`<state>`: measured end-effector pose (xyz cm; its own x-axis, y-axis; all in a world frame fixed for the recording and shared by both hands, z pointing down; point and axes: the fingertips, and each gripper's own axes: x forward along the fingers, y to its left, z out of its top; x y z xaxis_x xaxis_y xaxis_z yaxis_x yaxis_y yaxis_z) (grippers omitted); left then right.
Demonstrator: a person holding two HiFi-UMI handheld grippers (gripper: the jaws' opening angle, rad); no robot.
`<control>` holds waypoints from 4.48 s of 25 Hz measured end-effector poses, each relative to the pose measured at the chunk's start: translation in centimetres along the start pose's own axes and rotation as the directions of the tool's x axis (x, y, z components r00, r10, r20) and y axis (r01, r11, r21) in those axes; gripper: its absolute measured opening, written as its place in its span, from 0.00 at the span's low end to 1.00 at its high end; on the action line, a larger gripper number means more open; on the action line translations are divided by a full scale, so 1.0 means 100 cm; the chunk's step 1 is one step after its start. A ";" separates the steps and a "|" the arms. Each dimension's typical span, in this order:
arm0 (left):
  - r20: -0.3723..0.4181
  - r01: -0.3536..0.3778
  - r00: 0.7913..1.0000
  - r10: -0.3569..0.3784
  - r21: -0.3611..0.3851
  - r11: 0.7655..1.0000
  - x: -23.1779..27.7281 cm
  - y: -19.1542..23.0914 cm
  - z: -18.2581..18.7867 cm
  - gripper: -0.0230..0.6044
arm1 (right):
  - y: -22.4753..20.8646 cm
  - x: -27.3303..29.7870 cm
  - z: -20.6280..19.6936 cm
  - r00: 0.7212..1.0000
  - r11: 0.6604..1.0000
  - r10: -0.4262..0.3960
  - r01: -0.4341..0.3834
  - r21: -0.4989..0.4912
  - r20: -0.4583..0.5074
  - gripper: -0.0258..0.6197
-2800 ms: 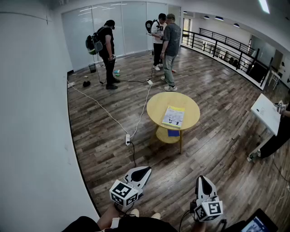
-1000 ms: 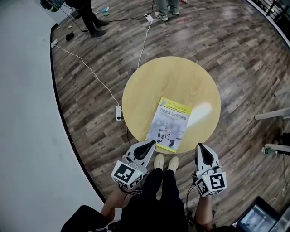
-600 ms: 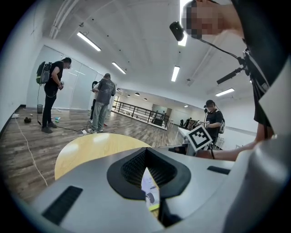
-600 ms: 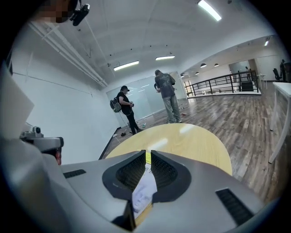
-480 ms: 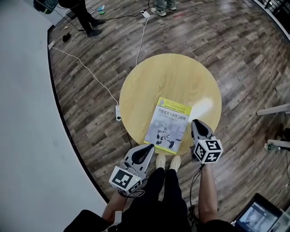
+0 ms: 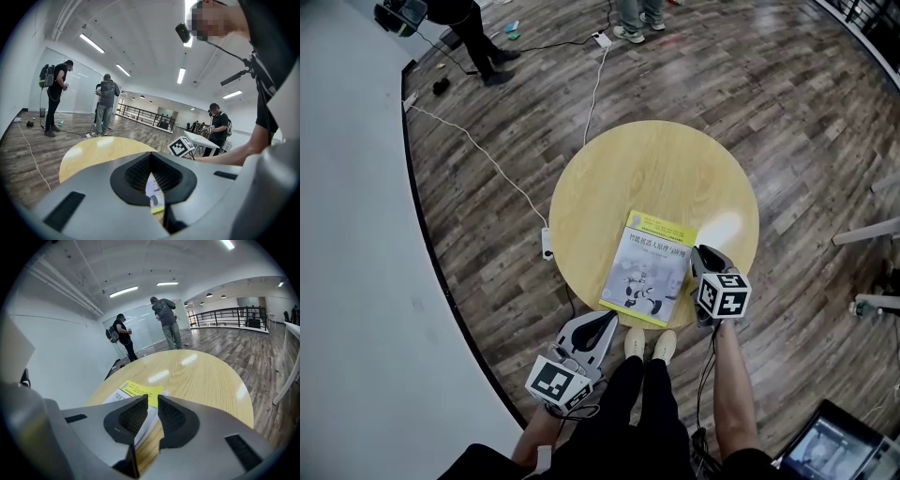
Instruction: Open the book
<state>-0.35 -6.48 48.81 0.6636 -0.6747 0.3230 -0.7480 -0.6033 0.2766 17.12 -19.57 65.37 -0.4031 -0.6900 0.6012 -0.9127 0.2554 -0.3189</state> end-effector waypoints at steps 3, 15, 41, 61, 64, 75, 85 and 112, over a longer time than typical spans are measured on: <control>0.000 0.001 1.000 -0.001 0.007 1.000 0.000 0.000 0.001 0.03 | -0.003 0.011 -0.006 0.999 1.000 -0.003 0.003 -0.005 -0.034 0.12; -0.011 -0.015 1.000 0.015 0.003 1.000 -0.003 0.008 -0.003 0.03 | -0.004 0.028 -0.007 0.999 0.999 0.000 0.002 0.053 -0.051 0.17; -0.016 -0.036 0.999 0.036 -0.014 0.999 -0.009 0.015 -0.014 0.03 | -0.009 0.030 -0.015 0.999 0.994 -0.011 0.015 0.107 -0.039 0.05; 0.102 -0.095 0.990 0.098 -0.032 0.995 -0.071 0.014 0.006 0.03 | 0.087 -0.002 0.059 0.991 0.993 0.114 -0.114 -0.015 0.073 0.05; 0.113 -0.126 0.985 0.130 -0.039 0.991 -0.086 0.024 0.006 0.03 | 0.112 0.008 0.061 0.987 0.989 0.149 -0.147 -0.033 0.068 0.05; 0.128 -0.246 0.958 0.256 -0.086 0.965 -0.122 0.071 0.005 0.03 | 0.185 0.069 0.065 0.967 0.965 0.256 -0.255 -0.059 0.012 0.05; 0.128 -0.379 0.909 0.397 -0.141 0.914 -0.167 0.118 -0.008 0.03 | 0.263 0.145 0.048 0.937 0.937 0.338 -0.344 -0.064 -0.088 0.05; 0.059 -0.456 0.878 0.475 -0.200 0.867 -0.178 0.134 -0.035 0.03 | 0.260 0.198 0.056 0.924 0.924 0.382 -0.382 0.020 -0.005 0.08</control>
<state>-22.23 -1.07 49.96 0.2275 -0.9041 0.3618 -0.9529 -0.1303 0.2738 -14.17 -30.33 64.90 -0.7216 -0.5364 0.4377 -0.6881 0.4857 -0.5391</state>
